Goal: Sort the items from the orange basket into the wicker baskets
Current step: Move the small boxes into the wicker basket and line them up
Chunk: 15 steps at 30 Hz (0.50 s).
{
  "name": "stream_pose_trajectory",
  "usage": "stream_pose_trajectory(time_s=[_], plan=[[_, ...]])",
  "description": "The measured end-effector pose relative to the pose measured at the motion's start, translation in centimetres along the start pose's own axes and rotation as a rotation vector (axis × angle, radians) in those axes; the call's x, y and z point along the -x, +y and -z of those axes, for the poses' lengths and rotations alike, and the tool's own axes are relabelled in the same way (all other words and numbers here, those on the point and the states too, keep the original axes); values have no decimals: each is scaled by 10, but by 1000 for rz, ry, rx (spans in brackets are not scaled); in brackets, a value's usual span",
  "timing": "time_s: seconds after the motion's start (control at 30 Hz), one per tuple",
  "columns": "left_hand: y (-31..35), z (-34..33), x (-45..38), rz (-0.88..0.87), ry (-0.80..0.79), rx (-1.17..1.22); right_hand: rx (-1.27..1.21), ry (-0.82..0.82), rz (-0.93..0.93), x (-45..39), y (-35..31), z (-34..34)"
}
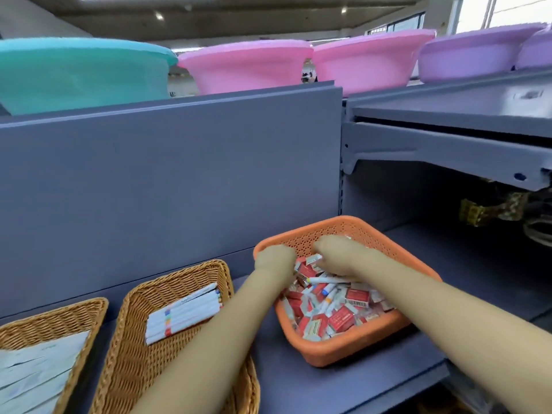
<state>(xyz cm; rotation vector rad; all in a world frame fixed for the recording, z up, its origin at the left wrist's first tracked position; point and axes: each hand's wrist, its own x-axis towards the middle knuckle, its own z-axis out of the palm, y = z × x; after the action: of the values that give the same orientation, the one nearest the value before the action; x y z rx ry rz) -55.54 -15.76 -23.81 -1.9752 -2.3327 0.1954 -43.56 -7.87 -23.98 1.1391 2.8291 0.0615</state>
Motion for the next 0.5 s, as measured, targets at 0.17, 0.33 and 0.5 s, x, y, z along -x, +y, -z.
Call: stream_pose_trajectory(time_s=[0.17,0.33,0.5], plan=[[6,-4,-2,67,-4,29,67,-45,61,-18,-6,-16],[4,-7,-1,134,32,87,-49,-66,16,-26,-1,-23],[-2,-11,-1,199,177,371,-248,53,-25,-14,6,-6]])
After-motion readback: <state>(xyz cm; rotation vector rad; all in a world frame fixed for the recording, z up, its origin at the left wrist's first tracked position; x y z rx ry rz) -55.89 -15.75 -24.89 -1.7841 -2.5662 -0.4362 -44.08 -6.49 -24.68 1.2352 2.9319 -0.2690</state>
